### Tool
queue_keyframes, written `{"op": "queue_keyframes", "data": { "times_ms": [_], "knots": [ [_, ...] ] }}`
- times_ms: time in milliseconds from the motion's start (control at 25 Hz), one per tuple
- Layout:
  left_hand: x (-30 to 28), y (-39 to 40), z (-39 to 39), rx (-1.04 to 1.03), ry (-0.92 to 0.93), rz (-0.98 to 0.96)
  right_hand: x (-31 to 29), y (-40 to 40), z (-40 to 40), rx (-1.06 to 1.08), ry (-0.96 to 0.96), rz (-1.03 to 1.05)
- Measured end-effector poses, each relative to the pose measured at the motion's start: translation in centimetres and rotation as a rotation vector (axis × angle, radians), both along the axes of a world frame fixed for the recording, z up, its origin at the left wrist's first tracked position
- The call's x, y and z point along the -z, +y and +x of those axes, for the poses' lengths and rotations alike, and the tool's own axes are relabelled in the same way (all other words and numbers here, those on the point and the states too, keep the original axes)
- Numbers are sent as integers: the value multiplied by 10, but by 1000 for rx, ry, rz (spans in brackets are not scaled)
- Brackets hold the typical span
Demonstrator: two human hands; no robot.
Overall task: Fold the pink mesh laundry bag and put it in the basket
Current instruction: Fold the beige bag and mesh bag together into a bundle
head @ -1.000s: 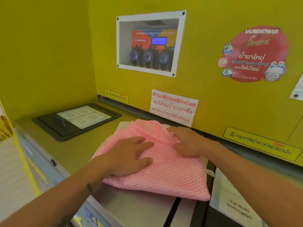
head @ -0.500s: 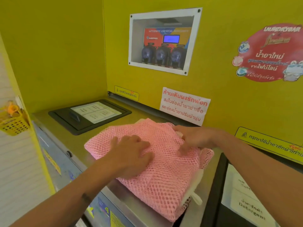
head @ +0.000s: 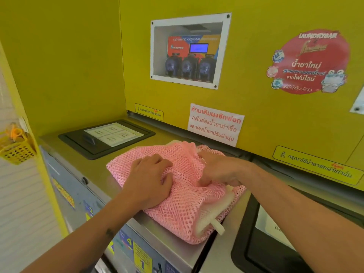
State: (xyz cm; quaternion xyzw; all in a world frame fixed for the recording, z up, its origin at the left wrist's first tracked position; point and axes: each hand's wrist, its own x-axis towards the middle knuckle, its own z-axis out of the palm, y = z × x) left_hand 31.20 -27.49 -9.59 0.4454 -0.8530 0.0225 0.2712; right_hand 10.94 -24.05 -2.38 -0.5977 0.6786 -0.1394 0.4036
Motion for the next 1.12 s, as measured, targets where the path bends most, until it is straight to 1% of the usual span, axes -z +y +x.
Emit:
{"op": "queue_keyframes", "data": {
  "times_ms": [40,160,200,240,280,320,360,400,440,480,520,600,720,800,840,920,960,1040,1120],
  "knots": [
    [-1,-1,2,24,29,-19,-1,0,-1,-5,-14,-36],
    [-19,-13,9,41,182,-116,-26,-7,-13,42,-84,-315],
    [-24,-17,11,26,241,-166,-37,-12,-19,74,-99,-371],
    [-28,-19,11,0,290,-206,-44,-17,-26,86,-86,-411],
    [-30,-17,9,-37,317,-215,-46,-24,-34,82,-34,-423],
    [-29,-12,5,-81,302,-169,-39,-30,-42,75,63,-402],
    [-23,-6,0,-120,245,-72,-27,-33,-48,70,189,-357],
    [-15,-2,-4,-138,160,68,-9,-36,-54,69,302,-312],
    [-5,-1,-7,-128,55,215,9,-37,-59,77,393,-261],
    [3,-1,-8,-95,-37,311,24,-38,-65,97,465,-230],
    [8,-4,-9,-60,-88,355,32,-40,-70,128,508,-207],
    [10,-16,-5,-20,-69,357,34,-44,-78,177,499,-176],
    [5,-24,1,-61,45,280,23,-41,-77,162,442,-129],
    [2,-25,5,-132,155,239,11,-39,-78,154,326,-65],
    [-1,-26,8,-186,209,250,5,-40,-80,186,252,-45],
    [-9,-28,13,-287,308,380,0,-37,-79,289,180,-49],
    [-13,-30,15,-300,348,469,2,-35,-77,327,191,-56],
    [-20,-31,17,-267,402,583,9,-35,-65,344,227,-37],
    [-24,-32,16,-242,469,634,15,-35,-51,301,263,-40]
  ]
}}
